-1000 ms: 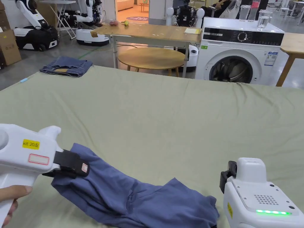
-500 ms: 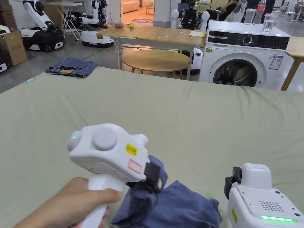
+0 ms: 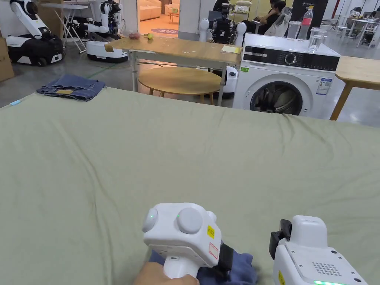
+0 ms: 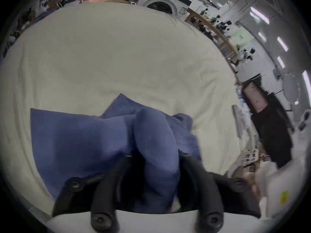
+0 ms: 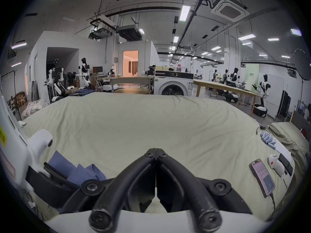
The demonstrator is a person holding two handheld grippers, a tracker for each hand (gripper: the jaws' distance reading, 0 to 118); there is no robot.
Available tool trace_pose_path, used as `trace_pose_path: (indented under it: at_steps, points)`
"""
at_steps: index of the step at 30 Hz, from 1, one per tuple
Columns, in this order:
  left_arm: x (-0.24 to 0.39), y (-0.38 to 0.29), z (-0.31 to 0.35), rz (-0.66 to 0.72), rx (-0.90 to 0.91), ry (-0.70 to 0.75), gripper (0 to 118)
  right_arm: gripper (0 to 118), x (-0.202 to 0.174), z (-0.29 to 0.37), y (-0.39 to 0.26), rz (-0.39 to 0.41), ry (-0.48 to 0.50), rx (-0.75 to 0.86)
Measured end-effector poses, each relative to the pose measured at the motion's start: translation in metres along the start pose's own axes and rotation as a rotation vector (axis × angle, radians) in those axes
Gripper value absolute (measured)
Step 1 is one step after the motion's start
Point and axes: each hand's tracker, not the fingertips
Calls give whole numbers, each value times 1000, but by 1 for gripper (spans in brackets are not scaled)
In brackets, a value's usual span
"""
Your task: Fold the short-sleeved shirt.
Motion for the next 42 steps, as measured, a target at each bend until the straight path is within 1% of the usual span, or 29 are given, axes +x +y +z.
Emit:
trace_pose_path:
  at_steps: [1, 2, 7, 8, 9, 10, 11, 12, 13, 15, 18, 22, 24, 26, 30, 34, 39, 42]
  points:
    - [-3, 0, 6, 16, -4, -65, 51, 0, 1, 0, 0, -1, -1, 0]
    - [-6, 1, 14, 36, -6, -105, 55, 0, 2, 0, 1, -3, -2, -1]
    - [-23, 5, 57, 154, 96, -322, 54, 0, 4, 2, 2, -11, -3, 4]
    - [-27, 5, 65, 162, 119, -353, 54, 0, 5, 2, 2, -13, -2, 4]
    - [-29, 5, 69, 155, 139, -358, 51, 0, 5, 3, 2, -14, -1, 5]
    - [-30, 4, 71, 132, 147, -339, 43, 0, 5, 3, 3, -14, -2, 6]
    - [-31, 5, 70, 114, 148, -310, 32, 0, 6, 4, 3, -15, 0, 8]
    - [-32, 6, 65, 95, 149, -285, 16, 0, 6, 5, 3, -16, 1, 10]
    - [-34, 5, 56, 88, 133, -271, 11, 0, 6, 5, 4, -16, 0, 11]
    - [-36, 2, 33, 98, 79, -271, 7, 0, 7, 6, 4, -18, 0, 12]
    - [-35, -5, -1, 106, 14, -352, 5, 0, 8, 6, 3, -20, -2, 12]
    - [-29, -7, -33, 67, 30, -334, 0, 0, 11, 4, 1, -18, -8, 5]
    - [-31, -6, -43, 87, 25, -320, 0, 0, 13, 3, -1, -20, -12, -2]
    - [-32, -6, -48, 108, 36, -328, 0, 0, 13, 2, -2, -22, -13, -6]
    - [-26, -6, -47, 35, 53, -273, 0, 0, 13, 1, -3, -29, -15, -10]
    - [-18, -6, -31, 10, 54, -252, 0, 0, 9, 0, -1, -28, -10, -1]
    - [-25, -1, 34, -74, 279, -207, 0, 0, 2, -1, 13, -31, -1, 30]
    - [-37, -3, 74, -132, 458, -65, 0, 0, -6, 0, 22, -15, 1, 69]
